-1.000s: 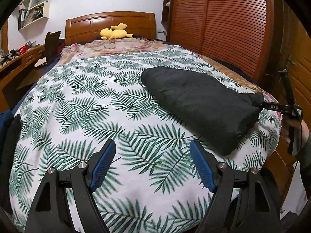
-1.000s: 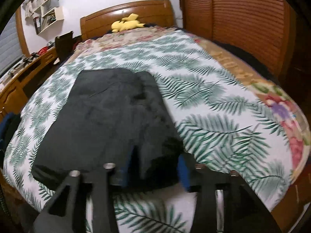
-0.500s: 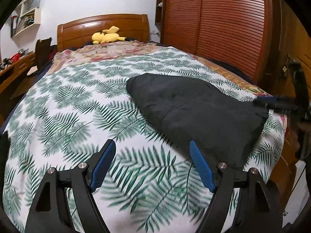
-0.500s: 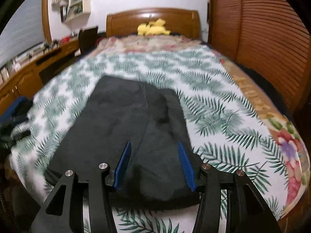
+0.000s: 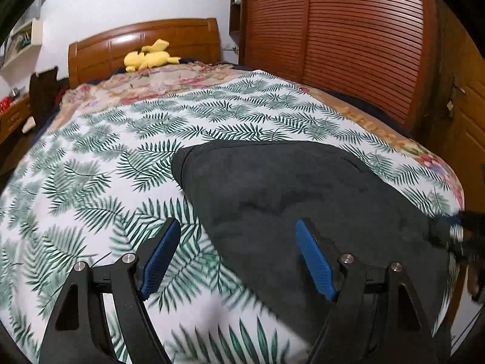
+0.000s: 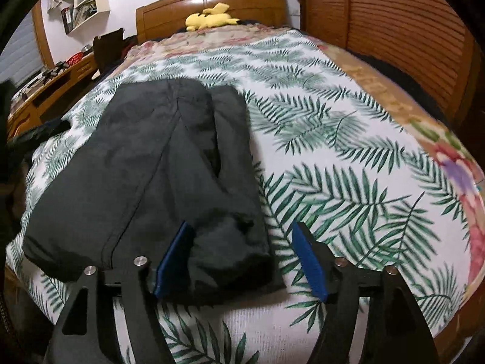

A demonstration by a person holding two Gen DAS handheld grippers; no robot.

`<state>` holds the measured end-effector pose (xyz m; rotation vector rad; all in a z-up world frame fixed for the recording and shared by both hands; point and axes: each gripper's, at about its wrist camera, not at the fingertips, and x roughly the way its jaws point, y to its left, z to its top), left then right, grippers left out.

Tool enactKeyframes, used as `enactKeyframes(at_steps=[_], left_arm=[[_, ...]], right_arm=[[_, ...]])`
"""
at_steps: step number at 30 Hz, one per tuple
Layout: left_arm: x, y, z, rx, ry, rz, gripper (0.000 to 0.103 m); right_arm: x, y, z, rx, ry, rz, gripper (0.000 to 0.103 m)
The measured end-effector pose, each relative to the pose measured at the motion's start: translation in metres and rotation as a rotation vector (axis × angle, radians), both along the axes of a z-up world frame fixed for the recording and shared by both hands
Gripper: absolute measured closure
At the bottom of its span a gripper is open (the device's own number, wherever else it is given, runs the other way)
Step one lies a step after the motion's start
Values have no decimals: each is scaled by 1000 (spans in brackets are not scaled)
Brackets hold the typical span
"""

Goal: Fold large clothes

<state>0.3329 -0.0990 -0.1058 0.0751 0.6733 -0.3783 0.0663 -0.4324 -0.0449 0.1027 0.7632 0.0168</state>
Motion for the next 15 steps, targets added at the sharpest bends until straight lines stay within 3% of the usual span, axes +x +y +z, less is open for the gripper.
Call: enactKeyframes(at_steps=[5, 9, 15], left_arm=[[47, -4, -9, 57, 9, 26, 24], [81, -7, -15, 102, 20, 41, 24], [123, -3, -39, 55, 137, 48, 24]], right_arm=[[21, -10, -9, 74, 34, 3, 25], [23, -9, -12, 43, 18, 9, 21], [29, -14, -22, 110, 21, 7, 21]])
